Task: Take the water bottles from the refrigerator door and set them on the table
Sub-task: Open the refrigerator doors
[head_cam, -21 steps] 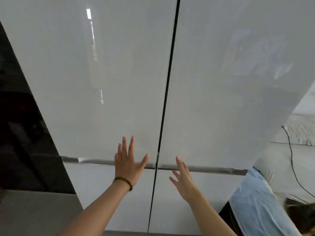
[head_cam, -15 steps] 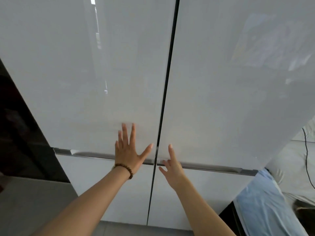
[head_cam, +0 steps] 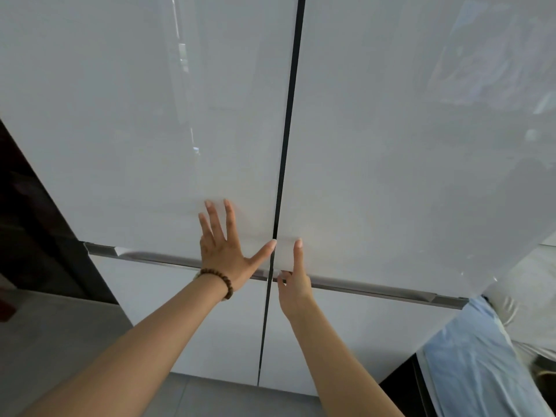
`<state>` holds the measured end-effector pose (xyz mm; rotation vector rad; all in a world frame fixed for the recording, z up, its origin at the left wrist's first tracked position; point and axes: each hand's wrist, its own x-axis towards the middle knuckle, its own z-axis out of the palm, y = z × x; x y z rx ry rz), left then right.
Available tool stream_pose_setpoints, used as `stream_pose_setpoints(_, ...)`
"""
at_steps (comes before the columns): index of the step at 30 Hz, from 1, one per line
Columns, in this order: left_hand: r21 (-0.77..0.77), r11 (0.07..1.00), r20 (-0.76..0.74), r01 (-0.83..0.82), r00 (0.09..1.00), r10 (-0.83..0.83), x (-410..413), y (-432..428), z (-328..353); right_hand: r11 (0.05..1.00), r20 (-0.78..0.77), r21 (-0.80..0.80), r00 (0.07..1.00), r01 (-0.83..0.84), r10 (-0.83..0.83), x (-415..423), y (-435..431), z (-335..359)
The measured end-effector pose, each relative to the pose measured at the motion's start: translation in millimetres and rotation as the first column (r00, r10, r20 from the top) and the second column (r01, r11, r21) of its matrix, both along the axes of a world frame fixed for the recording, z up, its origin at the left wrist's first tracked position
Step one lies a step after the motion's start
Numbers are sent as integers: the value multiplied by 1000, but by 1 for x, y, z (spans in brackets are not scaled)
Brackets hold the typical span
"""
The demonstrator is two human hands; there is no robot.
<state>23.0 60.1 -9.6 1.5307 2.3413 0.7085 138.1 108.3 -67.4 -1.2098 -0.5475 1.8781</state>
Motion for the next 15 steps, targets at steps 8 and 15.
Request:
stream_pose_setpoints(8,-33,999,118,38,992,-34,-1,-6,13,998,38,-8,997,65,-64,0,-19,11)
stream_pose_setpoints(15,180,964,416,194,874,-253,18,-34,33,994,45,-20,994,105,-104,30,-100,8)
